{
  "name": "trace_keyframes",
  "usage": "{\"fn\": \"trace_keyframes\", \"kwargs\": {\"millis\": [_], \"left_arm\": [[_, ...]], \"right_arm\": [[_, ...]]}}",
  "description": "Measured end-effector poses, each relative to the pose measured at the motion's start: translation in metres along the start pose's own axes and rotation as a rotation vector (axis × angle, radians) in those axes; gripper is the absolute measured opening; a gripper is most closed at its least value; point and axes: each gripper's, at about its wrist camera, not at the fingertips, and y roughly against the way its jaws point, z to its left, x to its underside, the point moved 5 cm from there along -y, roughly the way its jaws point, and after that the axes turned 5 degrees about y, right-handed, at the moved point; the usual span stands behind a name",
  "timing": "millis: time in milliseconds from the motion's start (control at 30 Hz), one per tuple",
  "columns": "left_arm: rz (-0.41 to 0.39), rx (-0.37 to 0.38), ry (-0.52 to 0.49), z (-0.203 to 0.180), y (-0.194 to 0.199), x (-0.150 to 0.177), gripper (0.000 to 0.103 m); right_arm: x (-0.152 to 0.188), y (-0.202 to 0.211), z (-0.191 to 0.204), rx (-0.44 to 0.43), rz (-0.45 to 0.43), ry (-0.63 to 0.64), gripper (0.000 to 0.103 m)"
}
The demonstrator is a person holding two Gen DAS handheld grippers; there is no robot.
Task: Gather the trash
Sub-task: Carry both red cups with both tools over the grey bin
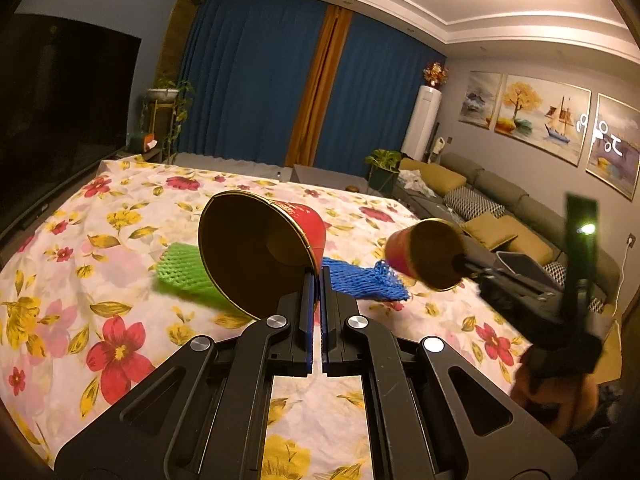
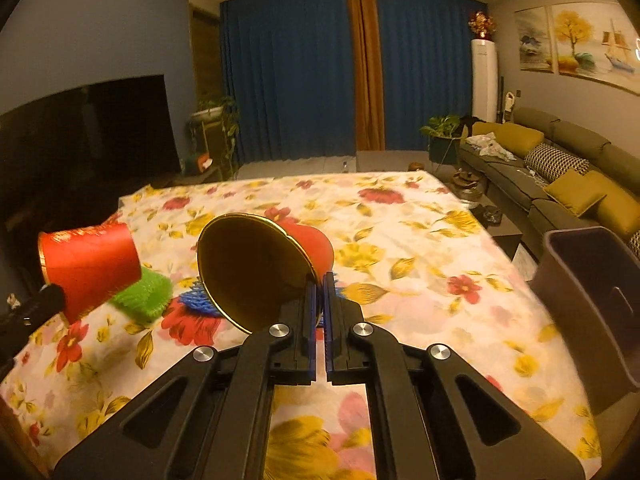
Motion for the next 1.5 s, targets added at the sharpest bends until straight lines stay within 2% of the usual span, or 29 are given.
{"fn": "trace_keyframes", "kwargs": {"millis": [300, 667, 967, 1500], "left_arm": [[-0.004, 0.029, -0.030, -0.021, 0.007, 0.002, 0.001], [-0.021, 0.076, -0.079, -0.070, 0.026, 0.005, 0.001], [-0.013, 0.137, -0.140, -0.129, 0.027, 0.012, 0.001], [0.021, 0.344, -0.227, -0.267, -0.011, 0.025, 0.001]], "right_arm": [[-0.001, 0.058, -0.029, 0.028, -0.078, -0.032, 0.004], [0.002, 0.111, -0.070, 0.080, -0.145, -0.065, 0.004], [0.011, 0.139, -0.112, 0.127, -0.175, -0.111, 0.004], [0.027, 0.175, -0.203, 0.281, -0.215, -0.197, 0.004]]}}
